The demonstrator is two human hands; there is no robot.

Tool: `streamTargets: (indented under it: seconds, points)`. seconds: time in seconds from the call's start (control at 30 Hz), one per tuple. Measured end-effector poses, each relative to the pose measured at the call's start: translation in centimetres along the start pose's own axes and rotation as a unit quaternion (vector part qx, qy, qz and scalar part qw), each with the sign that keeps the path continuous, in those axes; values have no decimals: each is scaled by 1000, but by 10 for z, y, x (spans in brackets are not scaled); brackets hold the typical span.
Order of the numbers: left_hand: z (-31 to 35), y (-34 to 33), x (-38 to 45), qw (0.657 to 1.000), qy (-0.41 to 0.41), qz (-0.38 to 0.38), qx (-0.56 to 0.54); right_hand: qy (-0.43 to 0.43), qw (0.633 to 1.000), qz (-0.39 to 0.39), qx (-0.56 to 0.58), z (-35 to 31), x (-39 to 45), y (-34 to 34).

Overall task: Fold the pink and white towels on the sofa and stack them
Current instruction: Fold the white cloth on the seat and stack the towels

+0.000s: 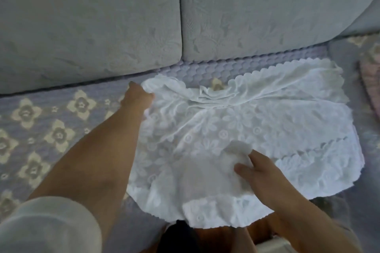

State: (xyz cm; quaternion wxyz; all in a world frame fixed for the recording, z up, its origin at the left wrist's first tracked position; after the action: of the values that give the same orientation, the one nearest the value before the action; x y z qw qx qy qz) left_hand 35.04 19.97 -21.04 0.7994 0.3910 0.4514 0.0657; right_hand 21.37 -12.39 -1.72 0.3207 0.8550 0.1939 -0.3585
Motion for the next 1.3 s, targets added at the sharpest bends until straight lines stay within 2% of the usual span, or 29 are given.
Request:
streamTargets:
  seconds: [0.07, 0.1, 0.13, 0.2, 0.23, 0.3, 0.33, 0.37, 0.47, 0.53, 0.63, 0.7, 0.77, 0.9, 1.07, 1.13, 1.2, 1.23, 1.27, 1.3]
  points:
    - [1, -4, -10, 991, 31, -88, -94, 0, 1000, 5, 10, 0, 0, -2]
    - [1, -2, -25, 969, 39, -130, -207, -3, 1000, 8, 10, 0, -4, -2]
    - [1, 2, -46, 926, 40, -160, -341, -2, 1000, 15, 11, -2, -9, -1]
    - [2, 17, -104, 808, 23, -235, -540, 13, 1000, 23, 6, -15, -28, 3]
    - [2, 29, -144, 753, 16, -289, -590, 25, 999, 20, -3, -25, -40, 6]
    - [0, 51, -224, 691, 10, -376, -618, 59, 998, -6, -9, -51, -69, 12]
    - [-5, 61, -256, 693, 6, -380, -613, 77, 997, -29, -5, -66, -86, 13]
    - [-10, 71, -287, 711, -8, -364, -602, 97, 994, -53, -7, -81, -104, 13]
    - [-20, 93, -347, 796, -76, -284, -529, 152, 980, -120, -32, -114, -151, 12]
    - [-19, 110, -375, 832, -109, -237, -489, 178, 971, -148, -54, -126, -179, 11]
    - [-10, 140, -410, 857, -135, -206, -453, 200, 964, -166, -55, -138, -218, 16]
    - [-6, 151, -432, 852, -109, -231, -457, 210, 965, -153, -26, -146, -238, 22]
    - [-2, 157, -453, 832, -90, -253, -485, 230, 966, -117, -9, -151, -252, 28]
    - [1, 172, -487, 822, -179, -178, -510, 283, 954, -96, -20, -155, -270, 30]
    - [-16, 181, -502, 847, -207, -118, -476, 316, 943, -103, 9, -158, -290, 29]
    - [-22, 182, -502, 813, -158, -122, -547, 331, 943, -16, 35, -161, -292, 29]
    - [-27, 181, -502, 737, -72, -154, -654, 327, 935, 134, 31, -161, -289, 35]
    - [-29, 181, -502, 710, -39, -163, -684, 328, 928, 174, 8, -162, -289, 38]
    - [-31, 180, -501, 699, -26, -164, -696, 337, 927, 161, -28, -165, -291, 40]
    - [-32, 182, -501, 700, -29, -157, -696, 351, 929, 95, -73, -168, -295, 39]
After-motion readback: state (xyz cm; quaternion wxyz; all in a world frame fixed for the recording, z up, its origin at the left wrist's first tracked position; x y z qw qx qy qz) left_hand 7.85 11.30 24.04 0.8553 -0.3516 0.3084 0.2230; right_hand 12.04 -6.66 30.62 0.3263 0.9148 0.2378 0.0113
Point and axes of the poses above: each hand's wrist, its own x-axis towards the middle knuckle, its own y-axis out of the back of the hand, z = x × y, the point moved 3 cm from there along x, towards the middle knuckle, and after that the axes turned 3 degrees about -x, right-handed, at the moved point
